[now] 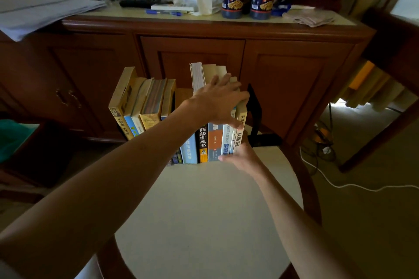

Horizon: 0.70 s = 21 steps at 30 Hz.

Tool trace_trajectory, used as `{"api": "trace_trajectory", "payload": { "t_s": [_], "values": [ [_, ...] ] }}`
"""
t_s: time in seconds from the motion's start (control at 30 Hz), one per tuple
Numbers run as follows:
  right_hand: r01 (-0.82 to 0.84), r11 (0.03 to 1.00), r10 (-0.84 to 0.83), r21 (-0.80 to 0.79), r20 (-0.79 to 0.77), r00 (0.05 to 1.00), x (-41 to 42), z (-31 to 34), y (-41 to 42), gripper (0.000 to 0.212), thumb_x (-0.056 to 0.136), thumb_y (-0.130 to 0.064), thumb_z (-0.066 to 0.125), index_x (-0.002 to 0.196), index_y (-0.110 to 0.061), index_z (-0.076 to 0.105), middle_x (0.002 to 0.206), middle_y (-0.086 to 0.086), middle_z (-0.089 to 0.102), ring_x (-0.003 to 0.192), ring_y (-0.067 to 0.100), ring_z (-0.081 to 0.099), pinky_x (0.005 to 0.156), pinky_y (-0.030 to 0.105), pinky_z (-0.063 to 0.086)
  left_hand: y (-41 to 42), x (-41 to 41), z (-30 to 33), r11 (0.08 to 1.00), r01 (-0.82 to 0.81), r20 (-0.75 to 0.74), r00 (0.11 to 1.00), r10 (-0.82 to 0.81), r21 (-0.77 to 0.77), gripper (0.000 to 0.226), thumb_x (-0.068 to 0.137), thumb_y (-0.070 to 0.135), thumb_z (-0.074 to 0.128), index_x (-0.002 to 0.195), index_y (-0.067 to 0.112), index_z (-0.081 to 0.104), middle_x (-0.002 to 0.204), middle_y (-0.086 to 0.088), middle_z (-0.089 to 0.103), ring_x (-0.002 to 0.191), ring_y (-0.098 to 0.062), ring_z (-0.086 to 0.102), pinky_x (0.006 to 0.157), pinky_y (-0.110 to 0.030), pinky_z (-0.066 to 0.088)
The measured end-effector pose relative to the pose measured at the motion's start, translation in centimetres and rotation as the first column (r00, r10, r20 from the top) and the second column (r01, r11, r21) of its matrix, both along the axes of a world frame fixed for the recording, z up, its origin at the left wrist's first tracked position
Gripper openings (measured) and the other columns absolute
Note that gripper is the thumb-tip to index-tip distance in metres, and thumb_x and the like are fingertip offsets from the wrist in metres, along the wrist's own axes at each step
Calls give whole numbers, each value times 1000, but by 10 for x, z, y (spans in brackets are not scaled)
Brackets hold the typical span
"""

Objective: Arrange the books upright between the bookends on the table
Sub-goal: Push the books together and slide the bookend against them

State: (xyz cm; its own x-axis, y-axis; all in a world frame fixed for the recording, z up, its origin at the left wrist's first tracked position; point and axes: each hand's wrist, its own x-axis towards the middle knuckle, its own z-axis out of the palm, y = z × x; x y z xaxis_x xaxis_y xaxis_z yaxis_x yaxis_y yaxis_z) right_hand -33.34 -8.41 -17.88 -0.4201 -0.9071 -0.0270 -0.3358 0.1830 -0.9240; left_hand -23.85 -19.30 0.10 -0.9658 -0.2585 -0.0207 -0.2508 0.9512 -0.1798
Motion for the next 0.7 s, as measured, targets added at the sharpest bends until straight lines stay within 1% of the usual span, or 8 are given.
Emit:
{"api": "trace_trajectory", "payload": {
  "t_s": [0.1, 0.2, 0.37, 0.43, 0.5, 0.53, 0.63, 0.7],
  "values": [
    [-15, 1000, 18, -20, 149, 989, -4, 1, -10, 88, 54, -15, 94, 126, -38, 49, 122, -1, 63, 116, 16, 61, 97, 38, 53, 0, 1, -1, 1000, 4, 1, 1000, -4, 2, 85, 81, 70, 60, 148, 24, 35, 160, -14, 24, 151, -39, 5, 120, -58, 7],
    [-32, 999, 36, -23, 208, 977, -5, -3, -12, 82, 52, -19, 95, 121, -39, 54, 119, 1, 66, 116, 21, 62, 97, 40, 54, -2, 1, 0, 1000, 1, 3, 1000, -1, -2, 86, 82, 70, 59, 150, 24, 32, 161, -14, 22, 151, -39, 4, 120, -58, 7],
    [-34, 999, 38, -27, 150, 988, -8, -10, -11, 86, 61, -11, 92, 130, -34, 46, 123, -5, 65, 116, 14, 62, 100, 34, 50, -3, -2, -3, 1000, 8, -3, 1000, -8, -25, 85, 80, 73, 57, 147, 25, 36, 161, -13, 23, 150, -39, 6, 120, -59, 10],
    [-34, 999, 35, -10, 124, 992, -8, -10, -9, 85, 65, -10, 90, 133, -30, 44, 123, -7, 64, 114, 7, 62, 101, 31, 49, -3, -3, -3, 1000, 8, -7, 1000, -8, -30, 85, 80, 74, 56, 146, 25, 36, 161, -13, 23, 151, -39, 5, 120, -60, 10],
    [-84, 996, 83, 6, 74, 994, -9, -7, -9, 88, 69, -3, 86, 138, -28, 37, 127, -8, 59, 116, 0, 58, 99, 22, 48, -3, -3, -3, 1000, 8, -13, 1000, -8, -11, 85, 80, 73, 58, 147, 25, 36, 161, -12, 22, 151, -39, 5, 120, -59, 9],
    [-120, 993, 119, 20, 26, 992, -10, -5, -8, 91, 71, -1, 85, 140, -30, 32, 130, -8, 55, 120, 1, 55, 99, 20, 46, -3, -2, -3, 1000, 7, -12, 1000, -7, -4, 85, 80, 72, 58, 147, 26, 34, 162, -12, 22, 151, -39, 4, 120, -59, 8],
    [-183, 981, 185, 64, -25, 982, -14, -3, -6, 97, 73, -12, 85, 144, -38, 25, 142, -3, 49, 135, 14, 44, 110, 37, 41, -2, 0, -4, 1000, 4, 1, 1000, -5, 19, 88, 81, 70, 60, 150, 26, 30, 163, -12, 18, 151, -39, 1, 121, -59, 6],
    [-174, 978, 180, 116, -37, 983, -15, -4, 1, 86, 77, -20, 82, 142, -41, 28, 143, -5, 49, 135, 14, 45, 112, 42, 39, -1, 1, -2, 999, 1, 14, 1000, -2, 40, 87, 81, 68, 61, 151, 26, 30, 164, -13, 16, 151, -39, -1, 121, -59, 4]
  ]
}}
